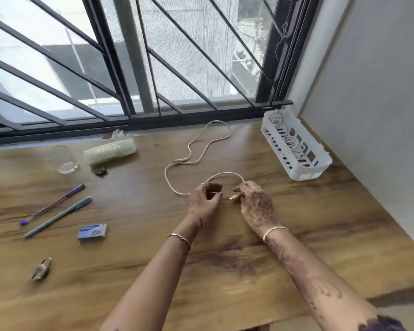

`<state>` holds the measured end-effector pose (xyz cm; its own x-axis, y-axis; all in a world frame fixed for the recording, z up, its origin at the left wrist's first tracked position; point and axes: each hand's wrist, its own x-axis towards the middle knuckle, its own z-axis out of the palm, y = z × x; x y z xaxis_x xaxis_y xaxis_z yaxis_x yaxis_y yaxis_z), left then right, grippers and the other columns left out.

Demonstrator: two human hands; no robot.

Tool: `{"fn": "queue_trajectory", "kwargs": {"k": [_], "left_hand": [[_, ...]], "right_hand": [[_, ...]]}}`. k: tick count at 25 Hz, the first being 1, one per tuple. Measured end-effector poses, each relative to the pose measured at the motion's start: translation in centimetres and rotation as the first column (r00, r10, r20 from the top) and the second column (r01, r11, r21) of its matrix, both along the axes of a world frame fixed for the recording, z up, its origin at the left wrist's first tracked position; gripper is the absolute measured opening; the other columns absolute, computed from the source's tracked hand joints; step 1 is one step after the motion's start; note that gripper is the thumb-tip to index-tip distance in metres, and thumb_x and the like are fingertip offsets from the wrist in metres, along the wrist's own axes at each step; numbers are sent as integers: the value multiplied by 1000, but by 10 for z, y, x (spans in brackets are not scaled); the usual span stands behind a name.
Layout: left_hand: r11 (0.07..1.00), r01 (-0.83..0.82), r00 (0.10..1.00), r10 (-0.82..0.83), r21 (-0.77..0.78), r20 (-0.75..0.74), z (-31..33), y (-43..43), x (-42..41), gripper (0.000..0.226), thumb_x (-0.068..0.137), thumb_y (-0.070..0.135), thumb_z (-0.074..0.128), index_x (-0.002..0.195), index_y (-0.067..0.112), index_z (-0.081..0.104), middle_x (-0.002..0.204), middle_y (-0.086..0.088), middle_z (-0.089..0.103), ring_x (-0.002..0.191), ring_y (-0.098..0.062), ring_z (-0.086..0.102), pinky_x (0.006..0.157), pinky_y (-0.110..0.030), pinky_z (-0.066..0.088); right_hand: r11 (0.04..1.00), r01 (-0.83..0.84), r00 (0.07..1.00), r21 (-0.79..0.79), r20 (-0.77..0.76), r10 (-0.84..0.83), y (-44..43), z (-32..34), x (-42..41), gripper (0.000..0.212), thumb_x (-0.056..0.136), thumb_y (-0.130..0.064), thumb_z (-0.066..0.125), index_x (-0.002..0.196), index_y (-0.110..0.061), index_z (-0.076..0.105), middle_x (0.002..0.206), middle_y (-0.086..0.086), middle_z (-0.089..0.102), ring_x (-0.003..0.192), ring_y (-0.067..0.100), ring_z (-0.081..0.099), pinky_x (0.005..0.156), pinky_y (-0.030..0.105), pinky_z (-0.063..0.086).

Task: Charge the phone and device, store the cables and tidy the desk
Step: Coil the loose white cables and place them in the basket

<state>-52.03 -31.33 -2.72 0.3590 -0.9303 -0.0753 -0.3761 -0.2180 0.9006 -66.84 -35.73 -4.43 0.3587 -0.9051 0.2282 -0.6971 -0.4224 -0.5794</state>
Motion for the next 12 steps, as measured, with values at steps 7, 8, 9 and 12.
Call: {"fn": "queue_trajectory", "kwargs": {"k": [7,8,9,12], "left_hand": [[966,184,972,-206,180,112,4,-3,7,31,86,12,61,117,6,62,112,-10,69,107,-23,64,100,-36,47],[958,186,958,-226,216,175,7,-1,9,30,86,12,62,116,8,62,111,-8,70,106,-22,64,98,-32,47],[950,194,944,-249,246,217,8,1,11,29,85,14,65,114,10,61,110,-7,70,106,-21,64,96,-29,46],[936,206,913,-289,285,287,13,7,18,30,79,22,73,105,10,62,100,-6,72,99,-20,65,86,-26,46]], "right_hand": [[988,39,978,153,195,-69,31,16,31,27,77,1,61,96,-18,60,96,-3,66,89,11,66,87,27,53],[968,27,962,249,256,-93,33,16,31,30,78,2,61,98,-20,57,96,-5,65,92,12,67,89,28,53],[952,16,950,307,291,-110,35,16,31,31,80,2,61,99,-22,55,95,-8,64,94,14,68,91,29,52],[931,-24,937,364,333,-106,37,14,31,31,83,2,57,100,-25,56,104,-5,64,93,17,69,93,36,51]]}}
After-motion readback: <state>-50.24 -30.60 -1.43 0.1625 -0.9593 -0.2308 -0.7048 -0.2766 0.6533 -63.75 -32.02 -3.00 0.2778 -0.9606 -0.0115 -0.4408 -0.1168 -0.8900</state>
